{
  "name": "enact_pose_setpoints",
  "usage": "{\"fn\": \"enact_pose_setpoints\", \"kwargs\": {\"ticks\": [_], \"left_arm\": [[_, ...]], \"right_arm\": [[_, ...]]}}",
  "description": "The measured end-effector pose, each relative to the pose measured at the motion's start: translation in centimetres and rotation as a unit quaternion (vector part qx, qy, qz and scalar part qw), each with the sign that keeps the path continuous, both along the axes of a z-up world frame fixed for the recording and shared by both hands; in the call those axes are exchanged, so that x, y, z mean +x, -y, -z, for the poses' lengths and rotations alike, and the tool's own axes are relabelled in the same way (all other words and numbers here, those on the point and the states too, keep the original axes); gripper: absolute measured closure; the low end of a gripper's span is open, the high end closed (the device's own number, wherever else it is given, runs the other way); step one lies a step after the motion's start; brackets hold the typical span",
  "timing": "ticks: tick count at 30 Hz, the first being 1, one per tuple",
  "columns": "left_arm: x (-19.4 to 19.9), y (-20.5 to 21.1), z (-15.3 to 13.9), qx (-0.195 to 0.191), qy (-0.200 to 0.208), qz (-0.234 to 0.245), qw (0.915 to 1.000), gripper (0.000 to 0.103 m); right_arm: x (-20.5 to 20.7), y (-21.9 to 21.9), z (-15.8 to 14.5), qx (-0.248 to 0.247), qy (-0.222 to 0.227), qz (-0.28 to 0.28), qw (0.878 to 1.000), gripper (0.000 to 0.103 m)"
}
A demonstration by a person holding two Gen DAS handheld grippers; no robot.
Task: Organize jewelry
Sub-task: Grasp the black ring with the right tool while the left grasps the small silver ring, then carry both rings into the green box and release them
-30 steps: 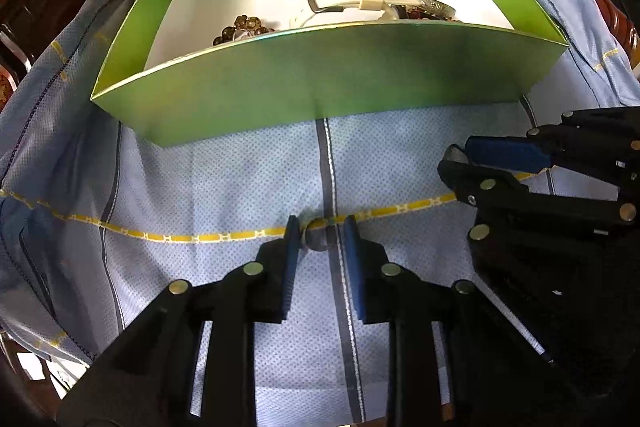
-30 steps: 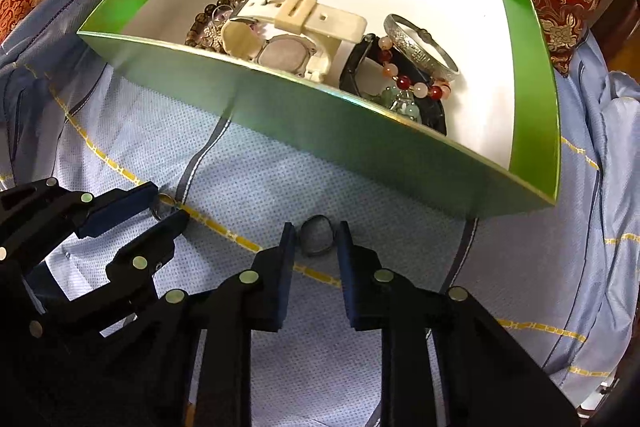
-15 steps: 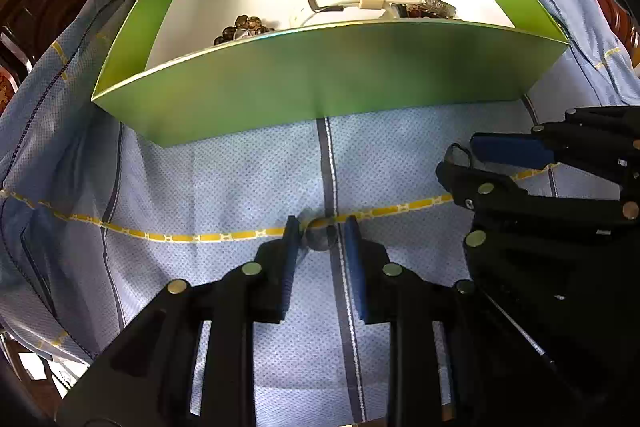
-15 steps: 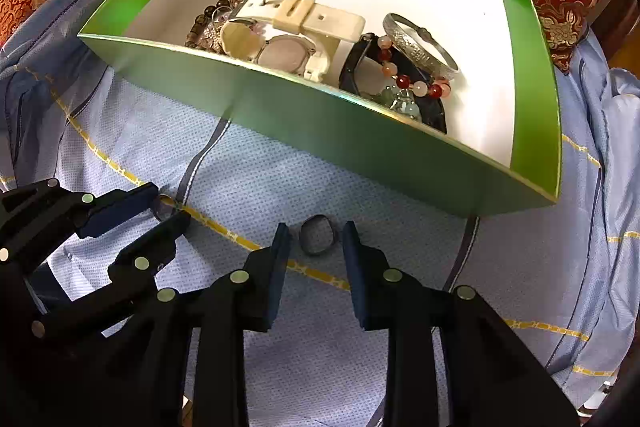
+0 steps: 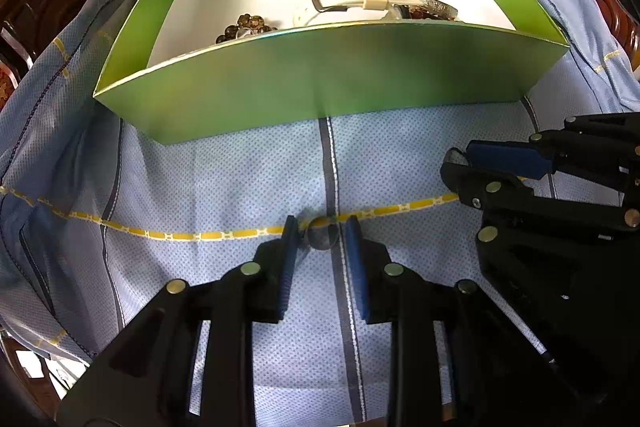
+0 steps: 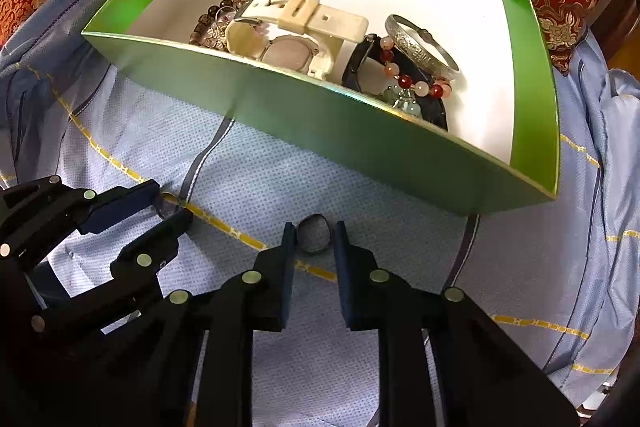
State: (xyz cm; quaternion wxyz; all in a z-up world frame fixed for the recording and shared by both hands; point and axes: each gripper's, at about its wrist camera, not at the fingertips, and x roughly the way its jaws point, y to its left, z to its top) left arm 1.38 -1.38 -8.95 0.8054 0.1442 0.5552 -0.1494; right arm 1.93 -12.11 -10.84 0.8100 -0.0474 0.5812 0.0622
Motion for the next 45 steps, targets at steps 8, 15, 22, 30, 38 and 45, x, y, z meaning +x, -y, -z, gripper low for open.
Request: {"fn": "enact_pose_setpoints", "kwargs": {"ticks": [8,15,22,30,38,45], "left_arm": [[0.4,-0.7,-0.4,-0.010,-0.011,-0.009,0.9998,0.084],[1.8,-3.1,-1.6,-0.067,-0.036,-0.037,0.9964,0.084],[3.0,-5.3,-2.3,-0.113,-0.057,-0.057,0.9904,0.084],[2.7,-4.5,-1.7,-0.099,-0.062,-0.059,0.9913,0.084],[2.6,-3.0,-1.6,-0.077,-0.049,-0.055,0.9943,0.084],[2.3,-2.7,-1.7,-0.065,-0.039,-0.057,0.9955,0.084]], "right_arm": [[0.0,1.1,-1.1,0.018,0.003,0.010,1.000,0.083],[0.2,2.8,-2.5,0.045,0.010,0.022,0.999,0.083],[-0.3,3.8,-3.2,0.061,0.010,0.030,0.998,0.083],[-0.1,3.7,-2.9,0.060,0.003,0.023,0.998,0.083],[0.1,3.3,-2.7,0.048,0.004,0.021,0.999,0.083],[0.4,2.2,-2.0,0.036,0.001,0.018,0.999,0.083]]}}
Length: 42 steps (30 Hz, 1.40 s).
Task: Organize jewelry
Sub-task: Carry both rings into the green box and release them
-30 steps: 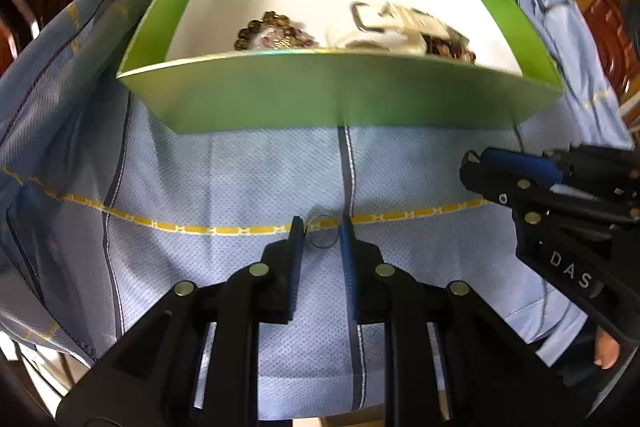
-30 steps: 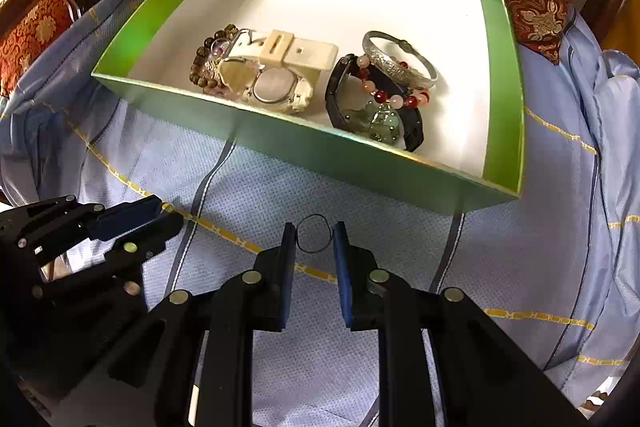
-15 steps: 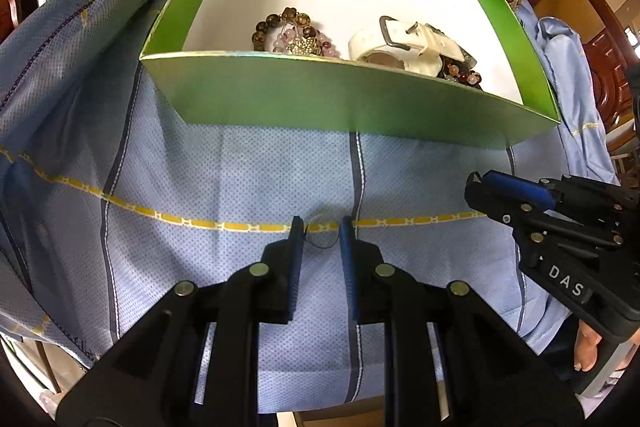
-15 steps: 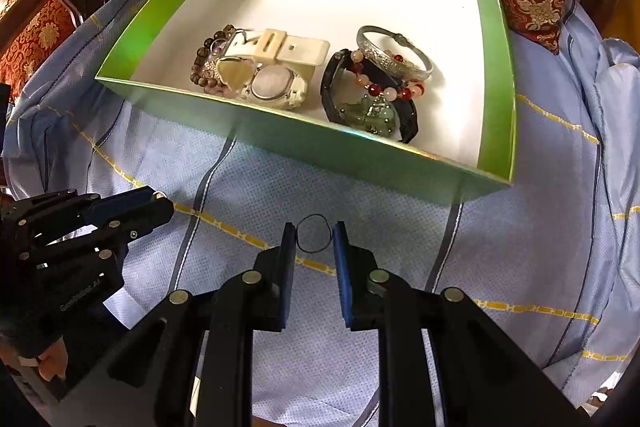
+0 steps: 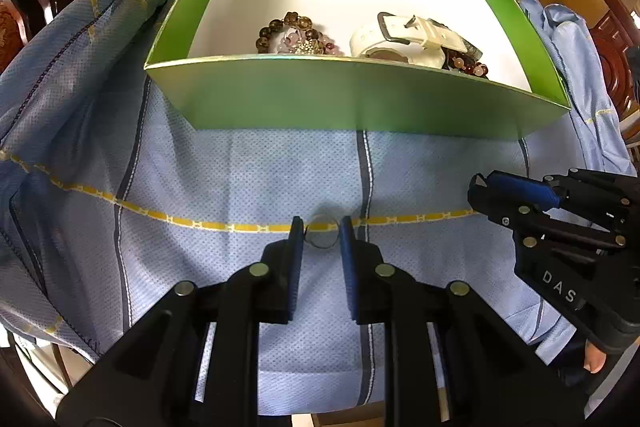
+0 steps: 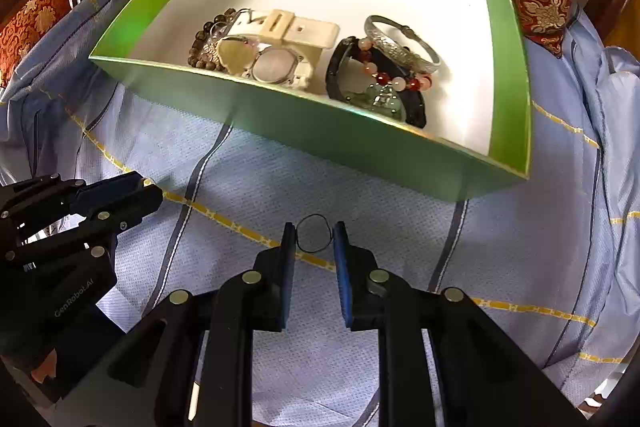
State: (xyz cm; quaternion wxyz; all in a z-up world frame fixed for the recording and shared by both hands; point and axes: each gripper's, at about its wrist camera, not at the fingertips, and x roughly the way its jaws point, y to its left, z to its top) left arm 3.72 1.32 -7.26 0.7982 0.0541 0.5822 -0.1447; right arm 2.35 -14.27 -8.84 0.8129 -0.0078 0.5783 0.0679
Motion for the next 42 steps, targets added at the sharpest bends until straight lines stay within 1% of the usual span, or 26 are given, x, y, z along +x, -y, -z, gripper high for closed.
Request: {"fn": "enact_pose_setpoints", "kwargs": {"ticks": [3,5,7,12,18,21,24,28,29,31,33,35,37,39,41,42], "left_arm": [[-0.1,0.0,-0.2,0.005,0.009,-0.005,0.9999,0.084],[-0.1,0.1,-0.5,0.022,0.028,-0.007,0.9993,0.084],[-0.2,0.3,-0.7,0.032,0.037,-0.008,0.9987,0.084],[-0.3,0.6,-1.0,0.034,0.044,-0.004,0.9984,0.084],[-0.4,0.1,-1.9,0.033,0.059,-0.009,0.9977,0.084],[-0.6,-0.4,-3.2,0.026,0.084,-0.016,0.9960,0.084],[-0.8,-0.5,-4.7,0.022,0.109,-0.019,0.9936,0.084],[0.0,0.3,-8.4,0.010,0.161,-0.009,0.9869,0.084],[0.3,0.4,-9.3,0.011,0.176,-0.006,0.9842,0.084],[0.9,0.8,-10.6,0.016,0.195,0.004,0.9806,0.084],[1.9,1.5,-11.1,0.032,0.204,0.015,0.9784,0.084],[3.4,2.2,-11.1,0.049,0.210,0.025,0.9761,0.084],[4.9,2.3,-10.6,0.059,0.210,0.027,0.9755,0.084],[6.5,2.2,-9.8,0.060,0.199,0.023,0.9779,0.084],[8.5,2.3,-8.6,0.050,0.182,0.022,0.9818,0.084],[9.1,2.3,-8.0,0.048,0.179,0.022,0.9824,0.084]], "right_arm": [[0.0,-0.5,-0.3,-0.002,0.007,-0.002,1.000,0.083],[-0.1,-0.9,-0.3,-0.007,0.013,-0.005,1.000,0.083],[-0.3,-1.5,-0.2,-0.013,0.014,-0.011,1.000,0.084],[-0.7,-2.2,0.0,-0.011,0.016,-0.019,1.000,0.084],[-1.5,-2.2,-1.7,0.007,0.037,-0.021,0.999,0.084],[-1.9,-1.9,-3.7,0.022,0.057,-0.015,0.998,0.084],[-2.4,-1.1,-6.3,0.047,0.090,-0.011,0.995,0.084],[-1.8,0.5,-9.8,0.054,0.143,0.010,0.988,0.083],[-1.3,0.8,-10.5,0.056,0.151,0.016,0.987,0.083],[0.0,1.5,-11.7,0.061,0.162,0.021,0.985,0.083],[1.1,1.8,-12.4,0.056,0.172,0.024,0.983,0.083],[2.6,2.4,-12.4,0.049,0.178,0.024,0.983,0.083],[4.1,3.1,-11.6,0.044,0.173,0.020,0.984,0.083],[5.7,3.7,-10.3,0.033,0.163,0.021,0.986,0.083],[7.0,4.4,-9.2,0.035,0.146,0.024,0.988,0.083],[8.0,4.8,-8.2,0.036,0.134,0.027,0.990,0.083]]}}
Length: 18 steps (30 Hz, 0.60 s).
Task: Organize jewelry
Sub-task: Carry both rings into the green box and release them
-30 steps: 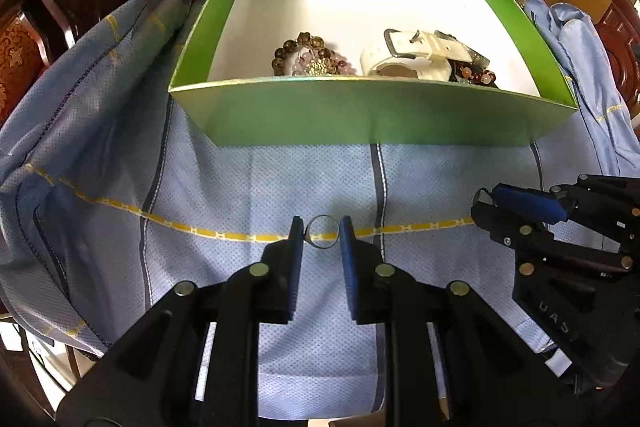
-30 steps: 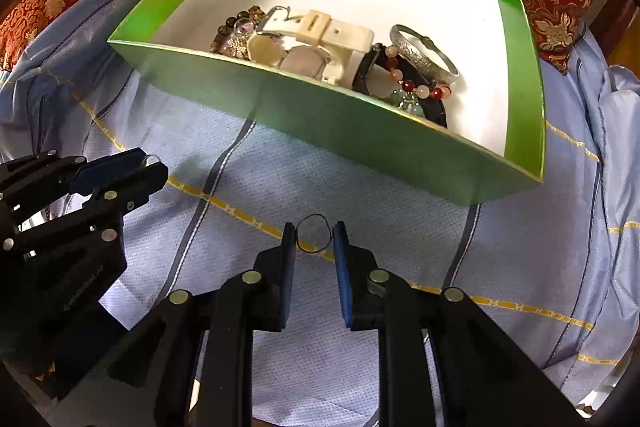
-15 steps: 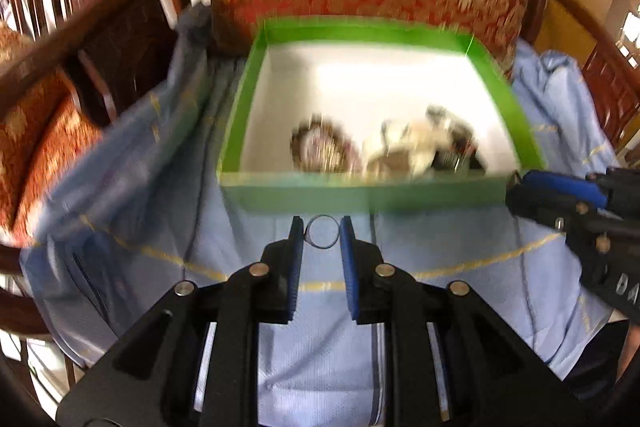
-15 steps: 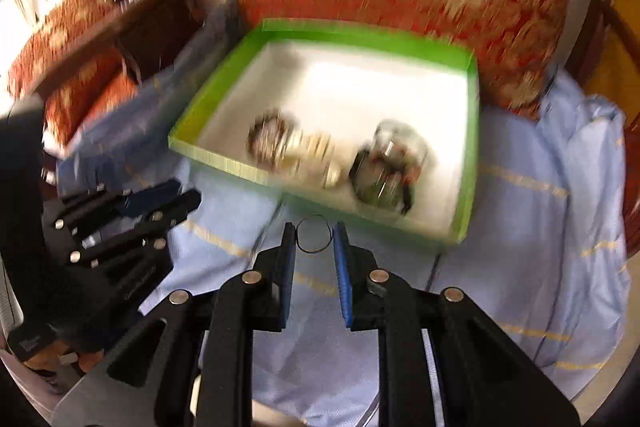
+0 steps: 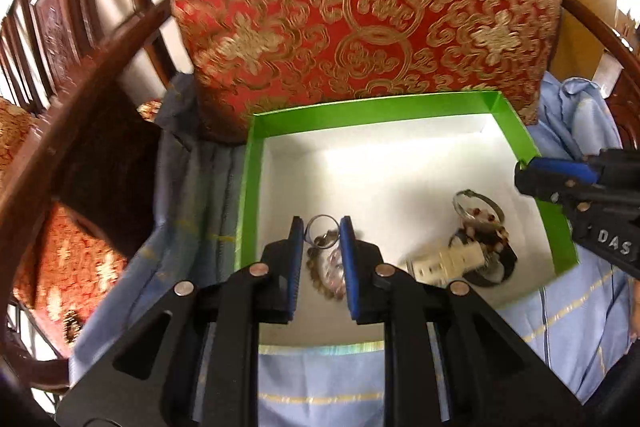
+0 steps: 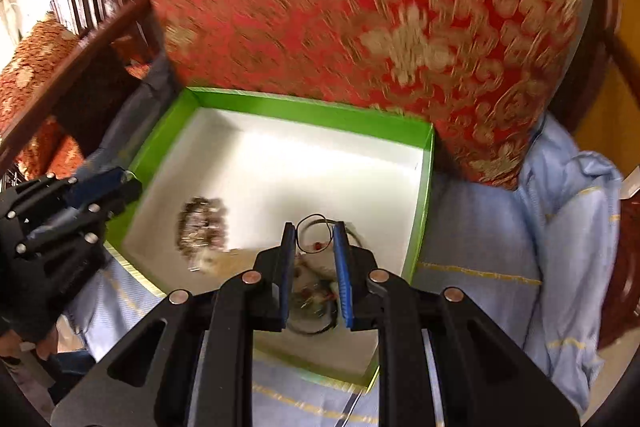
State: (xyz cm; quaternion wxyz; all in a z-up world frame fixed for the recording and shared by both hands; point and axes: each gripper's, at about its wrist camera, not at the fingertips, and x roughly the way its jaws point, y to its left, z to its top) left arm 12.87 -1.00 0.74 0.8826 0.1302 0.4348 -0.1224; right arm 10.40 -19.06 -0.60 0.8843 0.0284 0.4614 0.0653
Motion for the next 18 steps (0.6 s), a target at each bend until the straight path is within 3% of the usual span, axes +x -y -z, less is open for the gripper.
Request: {"fn": "enact_pose_setpoints", "kwargs": {"ticks": [7,18], "left_arm": [[2.8,-0.8,3.0,-0.051,-0.055,-0.018,0.9970,0.084],[2.9,-0.4,3.4,-0.107,-0.093,-0.022,0.9896,0.084]], "right_arm": [[2.1,0.4,1.6,0.019,-0.016,0.011,1.000,0.083],[0.9,-0.5,0.0,0.029,-0.004,0.004,1.000,0.083]]}}
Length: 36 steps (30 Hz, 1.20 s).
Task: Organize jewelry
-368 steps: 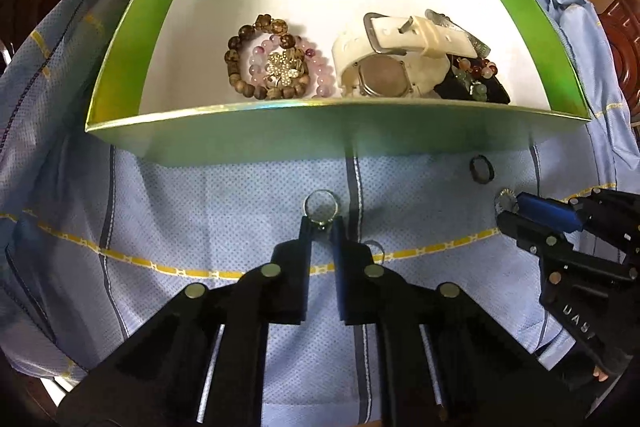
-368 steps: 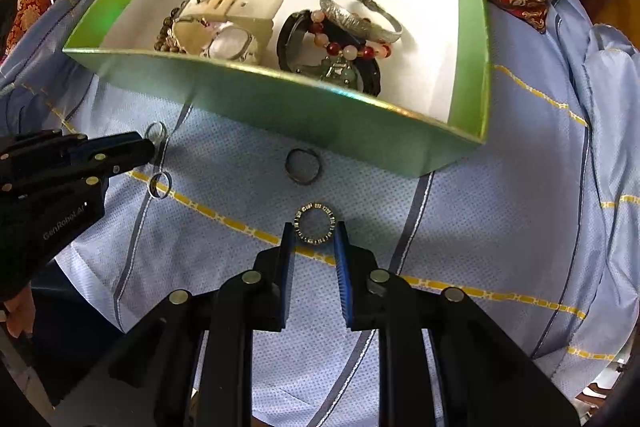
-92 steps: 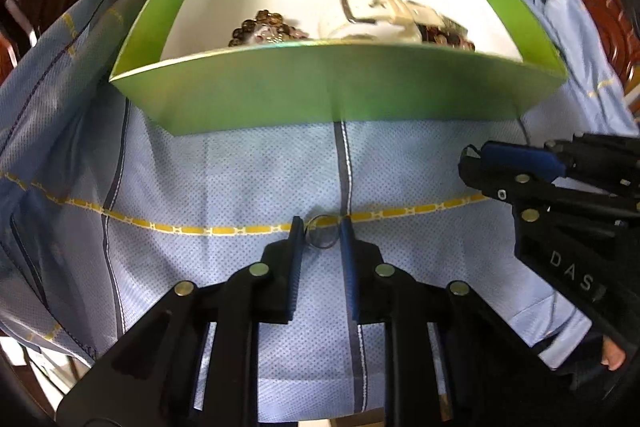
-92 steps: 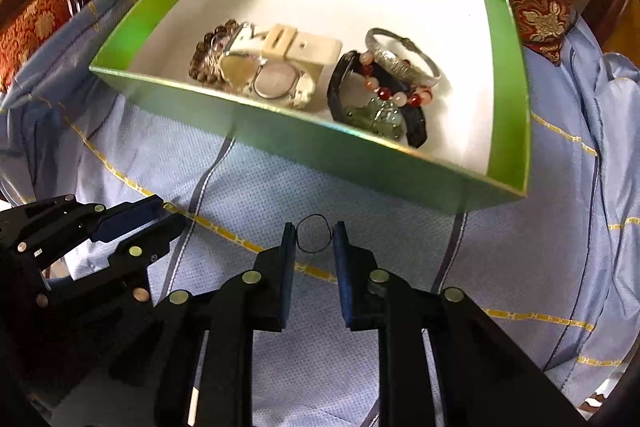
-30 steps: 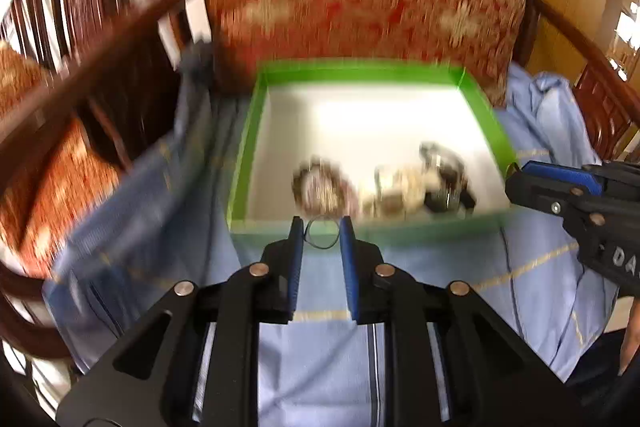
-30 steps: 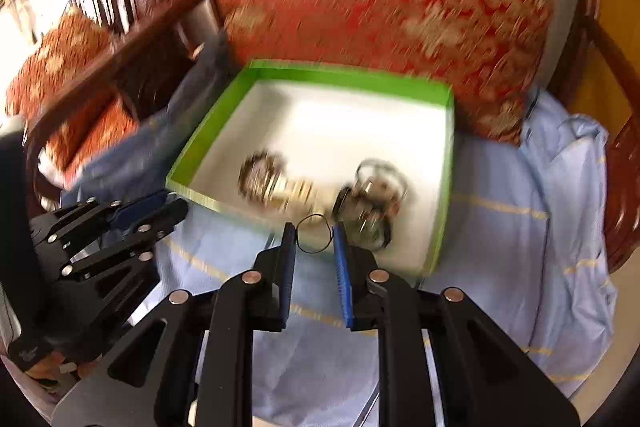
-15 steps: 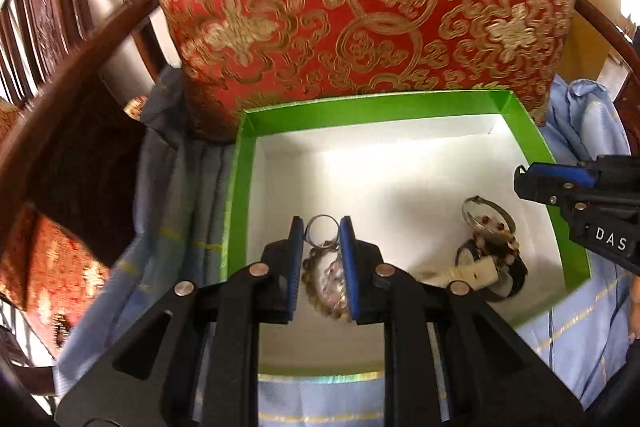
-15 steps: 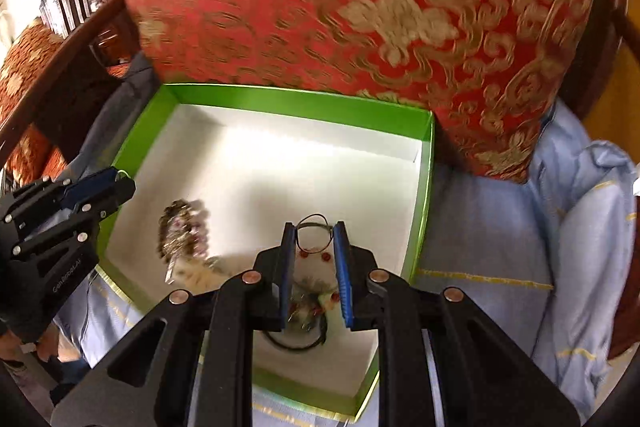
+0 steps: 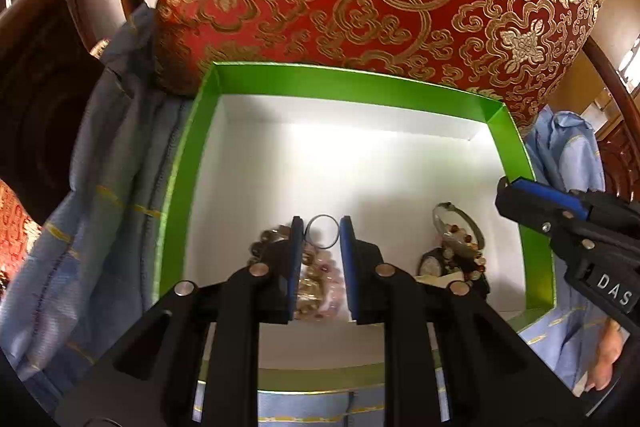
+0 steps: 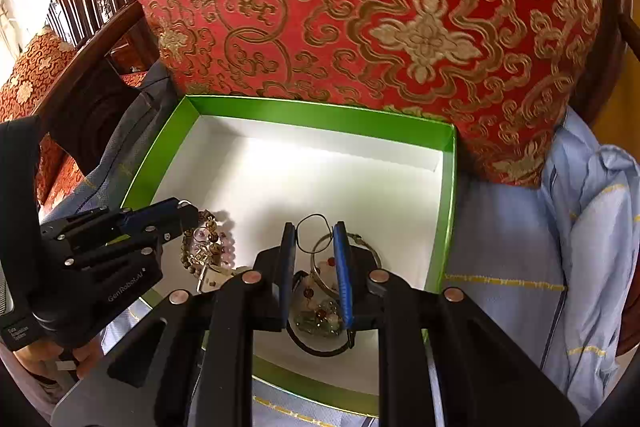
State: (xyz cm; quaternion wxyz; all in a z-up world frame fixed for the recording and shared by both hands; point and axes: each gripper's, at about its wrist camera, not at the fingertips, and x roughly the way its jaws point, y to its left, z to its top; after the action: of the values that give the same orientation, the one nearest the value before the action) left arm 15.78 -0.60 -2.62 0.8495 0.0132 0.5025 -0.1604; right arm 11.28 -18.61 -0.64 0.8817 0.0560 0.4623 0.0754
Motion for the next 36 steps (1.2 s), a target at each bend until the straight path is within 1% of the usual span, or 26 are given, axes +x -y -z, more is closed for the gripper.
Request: {"fn": "enact_pose_setpoints", "kwargs": {"ticks": [2,5,6,7,8,9,10,11,12,13,14,15,17,19,22,24,28,33,36], "left_arm": [[0.3,-0.2,0.6,-0.010,-0.020,-0.005,0.9997,0.084],[0.4,-0.1,1.1,0.004,-0.018,-0.010,0.9998,0.083],[0.5,-0.1,1.1,0.009,-0.014,-0.011,0.9998,0.079],[0.4,-0.1,1.2,0.016,-0.009,-0.013,0.9998,0.059],[0.4,-0.2,1.3,0.021,-0.003,-0.016,0.9996,0.045],[0.3,-0.2,1.2,0.024,0.000,-0.017,0.9996,0.044],[0.2,-0.3,1.1,0.030,0.005,-0.015,0.9994,0.044],[0.0,-0.3,1.0,0.033,0.008,-0.014,0.9993,0.042],[-0.3,-0.3,0.7,0.036,0.016,-0.013,0.9991,0.039],[-0.7,-0.4,0.2,0.042,0.027,-0.013,0.9987,0.029],[-1.1,-0.3,-0.3,0.047,0.039,-0.012,0.9981,0.021],[-1.3,-0.3,-0.7,0.049,0.047,-0.012,0.9976,0.019],[-1.9,-0.2,-1.7,0.051,0.062,-0.012,0.9967,0.012],[-2.7,-0.3,-2.5,0.045,0.070,-0.012,0.9965,0.006],[-3.0,-0.3,-3.1,0.034,0.063,-0.007,0.9974,0.006],[-3.4,-0.4,-3.7,0.031,0.070,-0.012,0.9970,0.005],[-3.9,-0.7,-4.3,0.026,0.071,-0.014,0.9971,0.005],[-3.8,-0.7,-3.9,0.039,0.070,-0.017,0.9966,0.005],[-3.8,-0.8,-3.9,0.041,0.070,-0.016,0.9966,0.005]], "right_arm": [[0.0,0.4,0.5,-0.002,-0.009,0.005,1.000,0.083],[0.3,0.8,2.0,-0.007,-0.036,0.005,0.999,0.083],[0.3,0.8,2.4,-0.015,-0.042,0.008,0.999,0.078],[0.3,0.9,2.6,-0.021,-0.046,0.012,0.999,0.070],[0.2,1.0,2.6,-0.024,-0.047,0.014,0.999,0.068],[0.1,1.1,2.6,-0.024,-0.044,0.015,0.999,0.063],[0.0,1.1,2.6,-0.023,-0.042,0.016,0.999,0.053],[-0.1,1.2,2.4,-0.023,-0.040,0.019,0.999,0.046],[-0.3,1.3,2.2,-0.025,-0.037,0.026,0.999,0.035],[-0.5,1.6,1.9,-0.018,-0.032,0.028,0.999,0.031],[-0.7,1.7,1.7,-0.012,-0.030,0.030,0.999,0.029],[-0.8,1.8,1.5,-0.010,-0.028,0.032,0.999,0.028],[-1.3,1.9,0.8,-0.016,-0.012,0.042,0.999,0.020],[-2.2,2.0,-0.4,-0.037,0.019,0.062,0.997,0.010],[-3.3,2.1,-1.8,-0.045,0.062,0.080,0.994,0.004],[-3.9,2.1,-2.5,-0.044,0.076,0.087,0.992,0.004],[-3.5,1.2,-2.2,-0.047,0.064,0.080,0.994,0.004],[-3.9,0.5,-1.9,-0.078,0.061,0.068,0.993,0.004],[-4.2,0.3,-1.7,-0.081,0.066,0.067,0.992,0.004]]}}
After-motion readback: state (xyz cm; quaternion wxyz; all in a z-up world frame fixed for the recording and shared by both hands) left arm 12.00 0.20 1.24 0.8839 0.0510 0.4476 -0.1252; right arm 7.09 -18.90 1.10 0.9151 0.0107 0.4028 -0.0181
